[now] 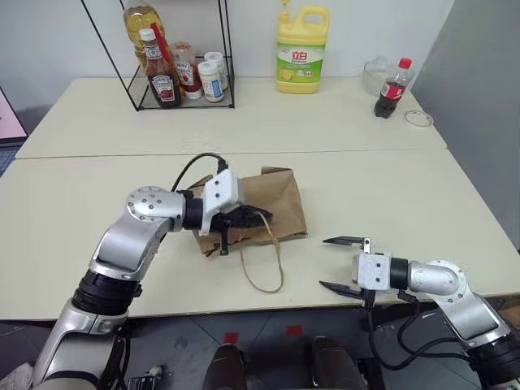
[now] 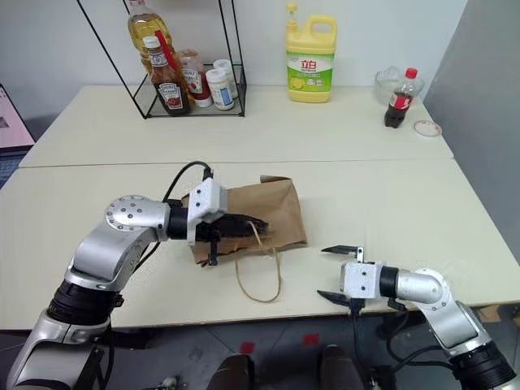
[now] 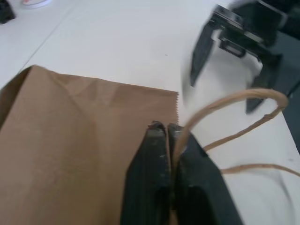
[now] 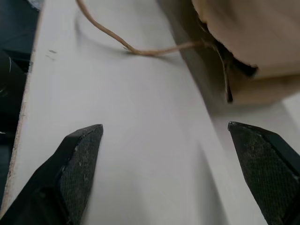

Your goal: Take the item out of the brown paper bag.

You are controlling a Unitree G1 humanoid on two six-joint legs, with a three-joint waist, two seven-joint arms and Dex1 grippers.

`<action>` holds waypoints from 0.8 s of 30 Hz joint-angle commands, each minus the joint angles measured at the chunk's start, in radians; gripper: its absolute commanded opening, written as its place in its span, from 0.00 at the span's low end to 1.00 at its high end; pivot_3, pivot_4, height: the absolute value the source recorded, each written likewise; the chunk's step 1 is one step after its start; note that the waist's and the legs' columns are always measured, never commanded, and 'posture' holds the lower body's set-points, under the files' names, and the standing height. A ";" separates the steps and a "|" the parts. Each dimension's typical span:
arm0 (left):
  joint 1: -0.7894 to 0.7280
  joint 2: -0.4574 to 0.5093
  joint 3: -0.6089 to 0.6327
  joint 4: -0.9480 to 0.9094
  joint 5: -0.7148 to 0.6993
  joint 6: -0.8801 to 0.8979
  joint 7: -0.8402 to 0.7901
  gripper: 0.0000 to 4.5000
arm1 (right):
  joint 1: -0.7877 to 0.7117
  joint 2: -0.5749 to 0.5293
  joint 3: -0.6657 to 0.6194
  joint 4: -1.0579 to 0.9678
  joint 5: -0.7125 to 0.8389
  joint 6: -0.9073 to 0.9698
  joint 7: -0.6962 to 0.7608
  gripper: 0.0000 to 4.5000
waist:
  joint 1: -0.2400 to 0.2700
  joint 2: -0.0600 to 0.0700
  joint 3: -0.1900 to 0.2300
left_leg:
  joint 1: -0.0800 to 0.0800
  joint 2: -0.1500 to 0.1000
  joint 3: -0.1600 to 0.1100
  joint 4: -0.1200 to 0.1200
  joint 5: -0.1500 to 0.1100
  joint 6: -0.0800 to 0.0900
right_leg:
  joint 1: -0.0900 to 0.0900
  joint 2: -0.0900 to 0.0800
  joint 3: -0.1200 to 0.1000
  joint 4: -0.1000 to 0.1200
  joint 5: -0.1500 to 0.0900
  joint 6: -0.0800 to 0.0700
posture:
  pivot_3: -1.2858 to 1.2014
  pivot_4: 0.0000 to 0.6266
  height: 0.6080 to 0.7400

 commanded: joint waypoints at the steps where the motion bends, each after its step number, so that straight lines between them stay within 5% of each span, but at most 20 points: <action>1: -0.036 -0.020 0.051 0.022 -0.030 0.043 0.056 0.01 | -0.052 0.033 0.046 0.067 -0.026 -0.177 0.008 1.00 | 0.000 0.000 0.000 | 0.000 0.000 0.000 0.000 0.000 0.000 | 0.000 0.000 0.000 0.000 0.000 0.000 | 0.52 0.24 1.00; 9: -0.068 -0.050 0.084 0.026 -0.075 0.147 0.133 0.01 | -0.218 0.161 0.160 0.336 -0.066 -0.504 -0.009 1.00 | 0.000 0.000 0.000 | 0.000 0.000 0.000 0.003 0.002 -0.004 | 0.002 0.000 0.000 0.000 0.000 0.000 | 0.52 0.24 1.00; 15: -0.064 -0.054 0.079 -0.013 -0.090 0.172 0.162 0.01 | -0.305 0.273 0.207 0.480 -0.109 -0.556 -0.052 1.00 | -0.001 0.000 0.000 | 0.001 0.000 0.000 0.006 0.002 -0.004 | 0.004 0.000 -0.001 0.000 0.000 0.000 | 0.52 0.24 1.00; 18: -0.060 -0.050 0.080 -0.025 -0.092 0.178 0.168 0.00 | -0.325 0.289 0.221 0.540 -0.119 -0.570 -0.055 0.86 | 0.001 0.000 0.000 | 0.001 0.000 0.000 0.006 0.002 -0.004 | 0.006 0.000 -0.001 0.000 0.000 0.000 | 0.52 0.24 1.00; 24: -0.060 -0.039 0.086 -0.029 -0.091 0.181 0.174 0.00 | -0.358 0.302 0.219 0.568 -0.078 -0.549 -0.045 0.38 | 0.002 0.000 0.000 | 0.006 0.000 0.000 0.007 0.002 -0.003 | 0.012 0.000 -0.001 0.000 0.000 0.000 | 0.52 0.24 1.00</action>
